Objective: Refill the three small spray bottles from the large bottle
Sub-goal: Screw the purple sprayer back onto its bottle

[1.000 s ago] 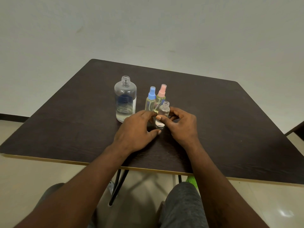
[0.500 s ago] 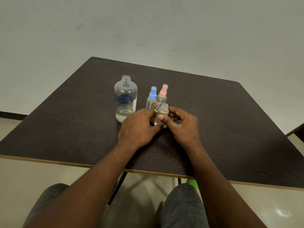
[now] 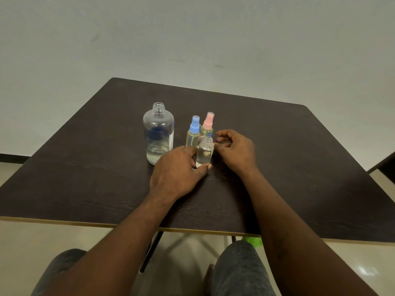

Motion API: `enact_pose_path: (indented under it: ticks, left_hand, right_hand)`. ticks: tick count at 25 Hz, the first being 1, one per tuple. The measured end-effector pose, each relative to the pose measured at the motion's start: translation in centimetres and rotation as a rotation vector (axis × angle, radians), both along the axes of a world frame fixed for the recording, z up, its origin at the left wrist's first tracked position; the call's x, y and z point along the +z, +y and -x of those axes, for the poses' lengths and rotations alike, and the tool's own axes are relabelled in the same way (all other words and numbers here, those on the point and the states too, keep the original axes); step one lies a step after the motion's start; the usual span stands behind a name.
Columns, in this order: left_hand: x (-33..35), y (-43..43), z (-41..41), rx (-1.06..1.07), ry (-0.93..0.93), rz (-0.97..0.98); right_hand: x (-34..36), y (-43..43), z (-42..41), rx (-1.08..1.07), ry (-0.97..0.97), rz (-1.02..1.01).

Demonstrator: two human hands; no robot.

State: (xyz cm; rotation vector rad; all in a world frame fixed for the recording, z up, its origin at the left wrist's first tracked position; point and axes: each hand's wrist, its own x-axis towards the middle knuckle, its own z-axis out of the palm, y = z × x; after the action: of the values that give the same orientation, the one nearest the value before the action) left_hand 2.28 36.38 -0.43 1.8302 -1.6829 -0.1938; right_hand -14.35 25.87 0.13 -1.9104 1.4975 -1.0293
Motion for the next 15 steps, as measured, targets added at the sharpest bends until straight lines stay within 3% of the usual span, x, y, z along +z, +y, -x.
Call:
enact_pose_path:
  ticks: [9, 13, 15]
  left_hand:
    - [-0.2, -0.2, -0.1, -0.005, 0.01, 0.009]
    - [-0.1, -0.1, -0.1, 0.002, 0.009, -0.002]
    - [-0.1, 0.0, -0.1, 0.002, 0.008, 0.001]
  right_hand:
    - [-0.7, -1.0, -0.7, 0.108, 0.46, 0.206]
    - [-0.9, -1.1, -0.8, 0.071, 0.416, 0.262]
    - [-1.3, -0.8, -0.7, 0.025, 0.279, 0.295]
